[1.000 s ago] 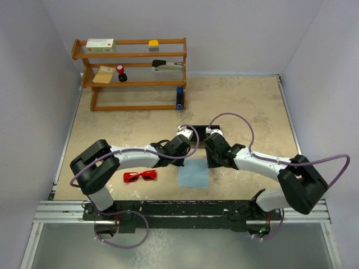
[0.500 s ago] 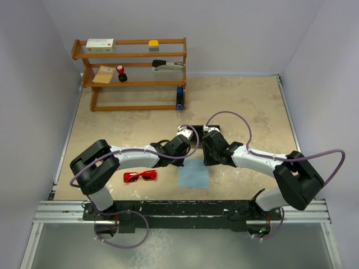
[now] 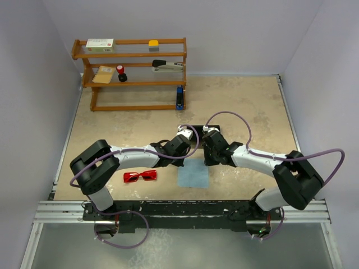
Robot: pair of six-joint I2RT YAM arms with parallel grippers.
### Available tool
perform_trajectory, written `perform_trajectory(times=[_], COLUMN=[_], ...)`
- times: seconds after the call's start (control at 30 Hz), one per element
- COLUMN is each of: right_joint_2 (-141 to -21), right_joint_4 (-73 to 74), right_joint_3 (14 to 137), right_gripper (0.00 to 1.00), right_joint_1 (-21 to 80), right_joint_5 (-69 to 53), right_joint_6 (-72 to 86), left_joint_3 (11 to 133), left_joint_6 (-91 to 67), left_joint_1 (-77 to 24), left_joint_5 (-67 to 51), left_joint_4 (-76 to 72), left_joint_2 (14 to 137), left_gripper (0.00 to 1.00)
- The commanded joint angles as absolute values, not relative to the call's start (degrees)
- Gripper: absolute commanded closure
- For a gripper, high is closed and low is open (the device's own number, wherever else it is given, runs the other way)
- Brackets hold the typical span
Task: Organize the sunglasses
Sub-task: Fold the glasses cleaning cloth at the center of the board.
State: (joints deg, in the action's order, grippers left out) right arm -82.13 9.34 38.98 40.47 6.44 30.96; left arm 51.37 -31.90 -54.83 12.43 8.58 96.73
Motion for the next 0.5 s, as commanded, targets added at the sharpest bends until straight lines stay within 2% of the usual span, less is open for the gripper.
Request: perform_trajectory(times=[0.0, 0.1, 0.47], right_joint_2=[-82.5, -82.8, -81.0], right_joint_4=[8.4, 8.5, 10.1], right_joint_3=[40.3, 40.7, 42.6], right_gripper=[0.94, 1.00, 1.00], right_joint_1=[40.3, 40.3, 40.3], right_joint_5=[6.6, 6.7, 7.0], right_joint_6=[31.1, 30.8, 28.4], left_joint_3=[52.1, 52.1, 53.4], left_joint_6=[-31.6, -31.6, -31.4], left_joint_1=[-55.1, -55.0, -55.1], left_joint_5=[13.2, 13.2, 13.7], left_joint_4=[8.1, 8.0, 9.1], left_joint_2=[94.2, 94.1, 93.0], left_gripper=[1.00, 1.00, 1.00])
